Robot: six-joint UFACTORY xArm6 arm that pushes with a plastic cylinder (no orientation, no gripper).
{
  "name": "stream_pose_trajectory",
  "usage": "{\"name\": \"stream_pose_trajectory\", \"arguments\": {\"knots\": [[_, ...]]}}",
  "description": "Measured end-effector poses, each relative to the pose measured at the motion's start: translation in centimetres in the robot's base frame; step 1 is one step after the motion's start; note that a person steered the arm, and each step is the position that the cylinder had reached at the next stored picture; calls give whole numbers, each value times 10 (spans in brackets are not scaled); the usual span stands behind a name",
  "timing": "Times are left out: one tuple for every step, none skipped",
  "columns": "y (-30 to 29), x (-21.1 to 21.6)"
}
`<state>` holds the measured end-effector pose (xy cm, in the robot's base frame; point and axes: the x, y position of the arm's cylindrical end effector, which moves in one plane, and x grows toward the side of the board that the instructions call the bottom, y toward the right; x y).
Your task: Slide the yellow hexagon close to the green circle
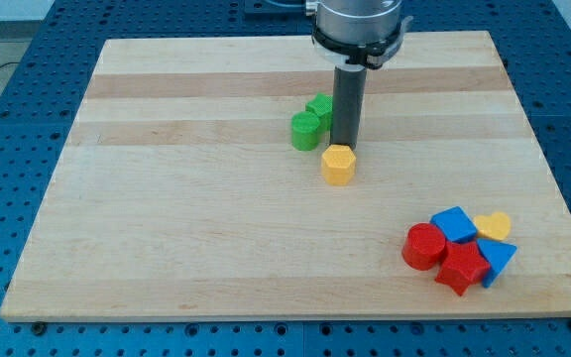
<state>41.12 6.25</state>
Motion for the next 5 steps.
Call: {"name": "stream_pose_trajectory", "arguments": {"knots": [[50, 2], [62, 27], [58, 52], [28, 68], [-19, 66]]}}
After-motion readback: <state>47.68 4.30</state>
